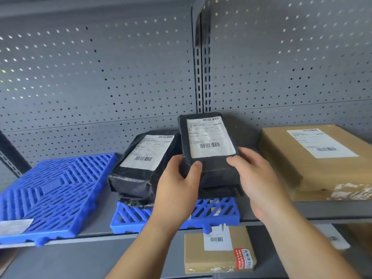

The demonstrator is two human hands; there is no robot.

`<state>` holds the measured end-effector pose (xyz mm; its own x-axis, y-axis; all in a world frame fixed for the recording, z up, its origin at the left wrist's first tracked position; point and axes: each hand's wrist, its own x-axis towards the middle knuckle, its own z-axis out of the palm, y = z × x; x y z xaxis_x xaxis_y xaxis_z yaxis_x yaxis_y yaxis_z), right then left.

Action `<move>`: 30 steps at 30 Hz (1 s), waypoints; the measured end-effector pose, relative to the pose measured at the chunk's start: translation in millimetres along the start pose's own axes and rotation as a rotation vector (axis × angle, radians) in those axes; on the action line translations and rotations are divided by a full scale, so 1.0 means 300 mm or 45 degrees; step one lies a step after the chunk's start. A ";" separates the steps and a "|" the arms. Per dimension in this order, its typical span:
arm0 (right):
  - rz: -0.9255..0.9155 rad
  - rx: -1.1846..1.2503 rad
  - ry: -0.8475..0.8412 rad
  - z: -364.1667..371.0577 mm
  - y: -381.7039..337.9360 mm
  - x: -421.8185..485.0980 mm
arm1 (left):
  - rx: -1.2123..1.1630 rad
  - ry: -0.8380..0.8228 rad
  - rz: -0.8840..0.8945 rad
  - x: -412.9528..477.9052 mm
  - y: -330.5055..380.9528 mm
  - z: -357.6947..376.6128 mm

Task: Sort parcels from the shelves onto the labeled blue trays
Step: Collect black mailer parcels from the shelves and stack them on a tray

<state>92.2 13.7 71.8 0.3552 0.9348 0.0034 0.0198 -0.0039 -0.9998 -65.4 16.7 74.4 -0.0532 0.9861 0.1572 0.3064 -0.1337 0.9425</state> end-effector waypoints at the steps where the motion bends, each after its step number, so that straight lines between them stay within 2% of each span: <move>1: 0.002 -0.008 -0.009 0.001 0.000 0.003 | 0.009 0.011 0.006 0.006 -0.001 0.001; 4: 0.021 -0.012 -0.047 0.006 0.003 0.015 | -0.008 0.018 0.006 0.019 -0.009 0.004; 14: -0.067 -0.110 -0.023 -0.029 0.016 0.062 | 0.260 0.145 0.170 -0.008 -0.009 0.030; 26: -0.287 -0.382 -0.177 -0.121 0.044 0.019 | 0.420 0.214 0.098 -0.096 0.025 0.084; 30: -0.311 -0.460 -0.159 -0.145 0.056 -0.019 | 0.457 0.232 0.103 -0.136 0.013 0.085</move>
<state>131.3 -7.0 55.8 0.1846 0.9593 0.2135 0.4219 0.1188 -0.8988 -37.6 -21.7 64.2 -0.1731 0.9358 0.3071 0.6271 -0.1357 0.7670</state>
